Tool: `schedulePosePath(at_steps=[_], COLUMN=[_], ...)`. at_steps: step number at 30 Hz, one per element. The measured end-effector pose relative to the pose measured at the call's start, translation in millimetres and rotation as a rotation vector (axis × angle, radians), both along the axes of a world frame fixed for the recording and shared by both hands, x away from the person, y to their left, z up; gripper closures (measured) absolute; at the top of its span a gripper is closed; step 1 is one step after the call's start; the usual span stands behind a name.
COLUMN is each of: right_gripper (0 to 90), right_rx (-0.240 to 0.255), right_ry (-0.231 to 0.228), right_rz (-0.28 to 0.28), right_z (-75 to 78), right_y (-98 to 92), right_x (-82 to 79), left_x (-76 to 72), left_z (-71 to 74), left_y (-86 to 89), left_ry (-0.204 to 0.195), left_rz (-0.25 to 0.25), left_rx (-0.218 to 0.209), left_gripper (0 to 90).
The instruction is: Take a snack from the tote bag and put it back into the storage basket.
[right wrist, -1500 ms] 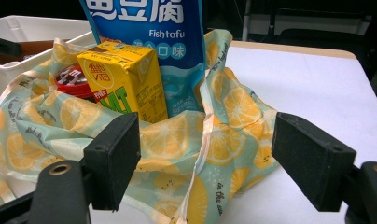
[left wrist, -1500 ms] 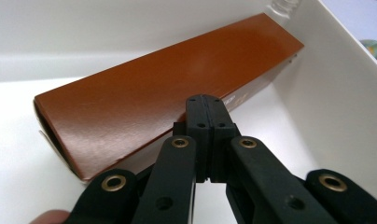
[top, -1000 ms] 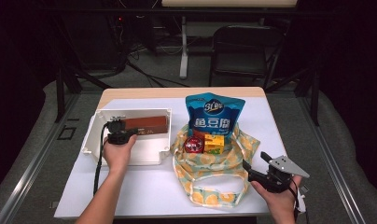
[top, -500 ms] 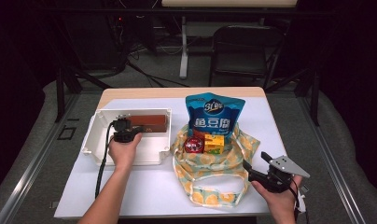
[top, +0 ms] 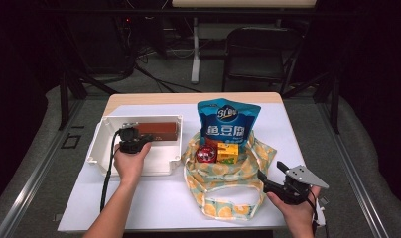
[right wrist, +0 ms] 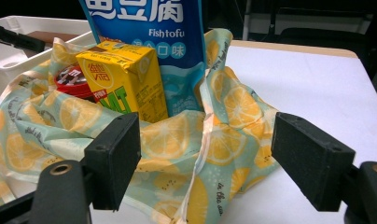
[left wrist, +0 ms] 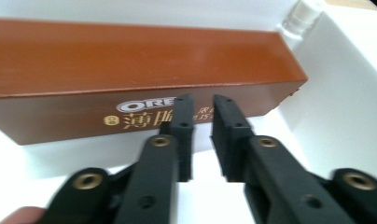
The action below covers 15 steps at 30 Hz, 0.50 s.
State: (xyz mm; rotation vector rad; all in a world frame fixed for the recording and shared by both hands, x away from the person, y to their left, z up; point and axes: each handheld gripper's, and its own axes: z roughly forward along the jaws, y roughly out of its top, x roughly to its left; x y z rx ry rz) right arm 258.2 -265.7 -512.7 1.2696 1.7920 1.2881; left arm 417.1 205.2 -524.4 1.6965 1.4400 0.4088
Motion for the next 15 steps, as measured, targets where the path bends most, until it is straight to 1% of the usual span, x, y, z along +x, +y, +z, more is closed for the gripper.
schedulePosePath(at_steps=[1, 2, 4, 5, 6, 7, 11, 13, 14, 15], right_gripper=[23.9, 23.7, 23.4, 23.0, 22.5, 22.4, 20.9, 19.4, 18.7, 18.2], right_rx=[0.001, 0.004, 0.001, 0.005, 0.000, 0.008, 0.019, 0.022, 0.025, 0.022], right_ry=[0.004, -0.001, 0.006, 0.000, 0.005, 0.002, 0.011, 0.019, 0.022, 0.021], right_rz=[0.001, 0.003, 0.010, 0.010, 0.011, 0.013, 0.016, 0.011, 0.008, 0.009], right_z=[0.2, 0.1, 0.9, 0.9, 1.5, 1.3, 2.2, 2.6, 2.9, 3.2], right_y=[1.1, 2.4, 4.3, 5.8, 6.5, 7.7, 10.4, 11.7, 12.6, 13.3], right_x=[-0.2, 0.1, -0.4, -0.2, -0.4, 0.0, 1.0, 1.4, 1.3, 1.4], left_x=[-3.4, -7.0, -14.5, -18.4, -22.5, -26.6, -41.7, -47.8, -50.8, -54.1], left_z=[1.4, 2.7, 4.7, 5.7, 7.0, 7.4, 11.2, 14.0, 15.4, 17.1], left_y=[0.3, 0.8, 1.4, 2.2, 3.4, 3.7, 3.0, 3.8, 4.5, 5.5], left_ry=[-0.011, -0.024, -0.046, -0.059, -0.065, -0.081, -0.114, -0.126, -0.137, -0.152], left_rz=[-0.002, -0.014, -0.040, -0.054, -0.066, -0.068, -0.111, -0.133, -0.134, -0.143], left_rx=[-0.007, -0.009, -0.012, -0.016, -0.025, -0.034, -0.035, -0.049, -0.051, -0.043], left_gripper=[67.9, 64.8, 61.7, 59.2, 57.1, 54.8, 46.0, 42.0, 39.3, 37.6])
